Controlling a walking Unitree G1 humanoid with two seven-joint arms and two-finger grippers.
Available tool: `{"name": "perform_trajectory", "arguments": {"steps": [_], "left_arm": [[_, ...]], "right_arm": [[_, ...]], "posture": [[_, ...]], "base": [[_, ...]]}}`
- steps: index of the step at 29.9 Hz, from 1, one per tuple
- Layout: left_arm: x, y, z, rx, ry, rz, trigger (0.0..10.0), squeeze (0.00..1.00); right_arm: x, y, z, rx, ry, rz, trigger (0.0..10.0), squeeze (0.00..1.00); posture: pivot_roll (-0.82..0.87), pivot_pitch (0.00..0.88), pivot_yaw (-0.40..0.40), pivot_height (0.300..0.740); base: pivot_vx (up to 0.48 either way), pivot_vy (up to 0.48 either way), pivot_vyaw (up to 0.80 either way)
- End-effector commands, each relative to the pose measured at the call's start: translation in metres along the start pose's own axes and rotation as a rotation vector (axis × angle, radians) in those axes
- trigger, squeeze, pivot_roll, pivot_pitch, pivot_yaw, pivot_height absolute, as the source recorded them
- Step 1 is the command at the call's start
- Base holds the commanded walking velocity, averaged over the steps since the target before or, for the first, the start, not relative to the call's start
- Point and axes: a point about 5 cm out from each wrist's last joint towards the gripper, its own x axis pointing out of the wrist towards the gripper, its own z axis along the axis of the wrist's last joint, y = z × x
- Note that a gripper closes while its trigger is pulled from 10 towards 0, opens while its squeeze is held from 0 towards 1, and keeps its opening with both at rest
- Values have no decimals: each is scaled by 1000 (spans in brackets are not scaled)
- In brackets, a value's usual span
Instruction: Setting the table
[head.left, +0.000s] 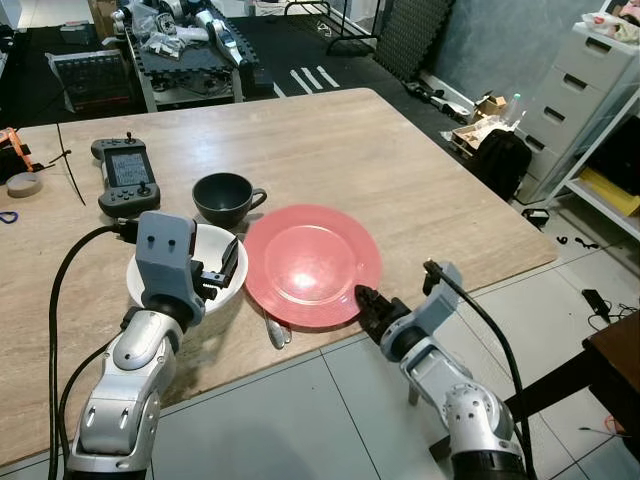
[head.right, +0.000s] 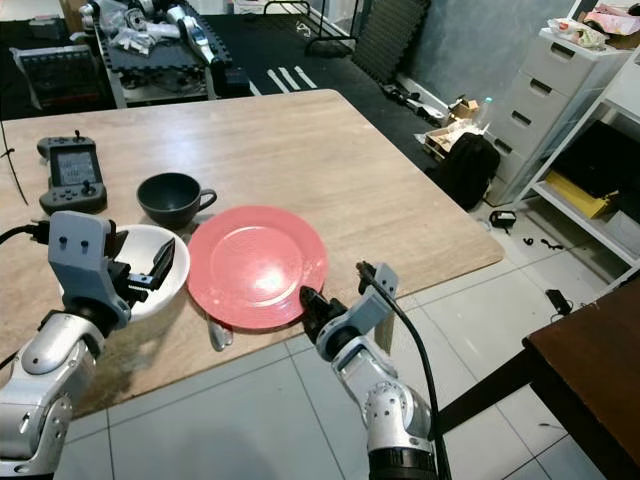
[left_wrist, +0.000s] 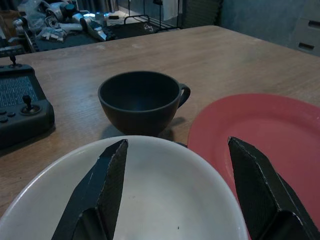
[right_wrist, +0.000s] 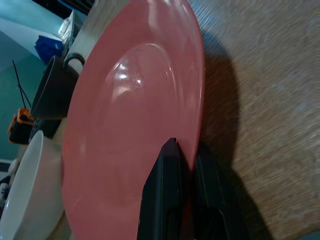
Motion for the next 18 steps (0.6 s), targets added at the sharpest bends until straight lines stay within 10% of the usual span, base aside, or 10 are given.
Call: {"name": "perform_trajectory", "arguments": {"steps": [1,13,14,15,18], "left_arm": [[-2,-1,-4,-7,16,-1,10000,0],[9,-8,5,-62,-6,-11,10000,0],[10,-8,7,-67,-12,-14,10000,0],[11,-8,9,-73,-21,-15,10000,0],[15,-6,20,-91,-49,-20,10000,0]], "right_arm": [[-6,-15,2,3,-8,-65,0,0],[-18,39,87,51,-357,155,941,0],[-18,41,88,46,-357,157,2588,0],[-19,42,89,44,-356,163,10000,0],[-18,43,86,27,-328,174,10000,0]], "posture": [[56,178,-2,740],[48,167,4,740],[48,166,4,740],[45,165,4,740],[45,165,4,740]], "base": [[0,0,0],[0,0,0],[0,0,0],[0,0,0],[0,0,0]]}}
